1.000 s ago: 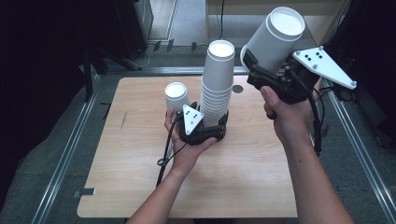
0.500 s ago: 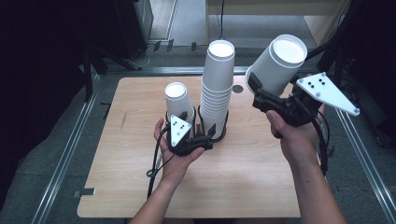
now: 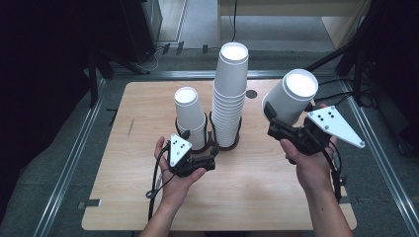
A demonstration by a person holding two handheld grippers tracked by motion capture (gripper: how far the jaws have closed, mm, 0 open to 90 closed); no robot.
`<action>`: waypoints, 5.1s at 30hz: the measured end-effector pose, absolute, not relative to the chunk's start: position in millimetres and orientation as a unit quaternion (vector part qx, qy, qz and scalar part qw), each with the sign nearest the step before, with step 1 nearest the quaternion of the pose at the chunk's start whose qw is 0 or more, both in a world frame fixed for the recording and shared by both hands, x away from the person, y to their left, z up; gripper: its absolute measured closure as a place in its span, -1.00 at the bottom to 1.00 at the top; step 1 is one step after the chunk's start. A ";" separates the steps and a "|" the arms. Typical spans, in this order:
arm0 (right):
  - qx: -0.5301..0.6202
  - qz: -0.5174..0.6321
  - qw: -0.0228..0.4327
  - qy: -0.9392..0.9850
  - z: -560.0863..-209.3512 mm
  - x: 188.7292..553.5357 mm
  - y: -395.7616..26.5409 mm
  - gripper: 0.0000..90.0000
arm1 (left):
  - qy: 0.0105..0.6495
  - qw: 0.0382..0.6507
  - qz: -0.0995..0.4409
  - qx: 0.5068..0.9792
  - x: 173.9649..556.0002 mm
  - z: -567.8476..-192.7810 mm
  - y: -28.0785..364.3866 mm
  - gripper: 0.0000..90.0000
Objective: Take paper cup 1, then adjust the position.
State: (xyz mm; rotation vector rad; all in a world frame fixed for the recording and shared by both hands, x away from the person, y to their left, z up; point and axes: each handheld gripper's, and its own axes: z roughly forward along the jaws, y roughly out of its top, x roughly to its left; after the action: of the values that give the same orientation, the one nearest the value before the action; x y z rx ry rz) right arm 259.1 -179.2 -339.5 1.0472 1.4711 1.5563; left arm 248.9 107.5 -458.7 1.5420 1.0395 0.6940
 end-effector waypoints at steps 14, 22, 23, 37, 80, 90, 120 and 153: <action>0.381 0.563 0.411 0.607 -408.3 251.2 -177.9 -0.70 | 0.427 0.538 0.279 0.671 241.1 -466.1 113.0 -0.98; 0.383 0.525 0.413 0.638 -444.9 253.9 -177.6 -0.70 | 0.422 0.527 0.263 0.689 240.0 -470.6 111.7 -0.98; 0.381 0.522 0.416 0.640 -446.2 253.8 -177.7 -0.70 | 0.422 0.528 0.261 0.689 239.4 -471.2 112.2 -0.98; 0.330 0.467 0.462 0.678 -473.4 253.6 -163.3 -0.70 | 0.415 0.535 0.228 0.700 237.4 -475.9 106.7 -0.98; 0.089 0.330 0.572 0.745 -519.9 234.0 -115.8 -0.70 | 0.339 0.526 0.108 0.773 230.0 -461.6 94.2 -0.97; 0.066 0.338 0.563 0.751 -524.8 226.8 -106.5 -0.70 | 0.343 0.515 0.090 0.780 230.0 -462.5 89.8 -0.90; 0.032 0.344 0.548 0.762 -530.8 217.2 -95.0 -0.72 | 0.354 0.506 0.090 0.781 229.5 -464.4 87.3 -0.56; 0.074 0.416 0.513 0.747 -506.2 206.5 -97.2 -1.00 | 0.369 0.569 0.138 0.722 228.6 -457.1 112.9 -0.48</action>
State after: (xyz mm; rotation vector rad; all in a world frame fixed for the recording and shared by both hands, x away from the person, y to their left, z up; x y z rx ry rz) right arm 206.5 -97.2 -506.2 0.1786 1.7964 0.9994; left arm 228.6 112.9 -457.1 1.6958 0.8659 0.3239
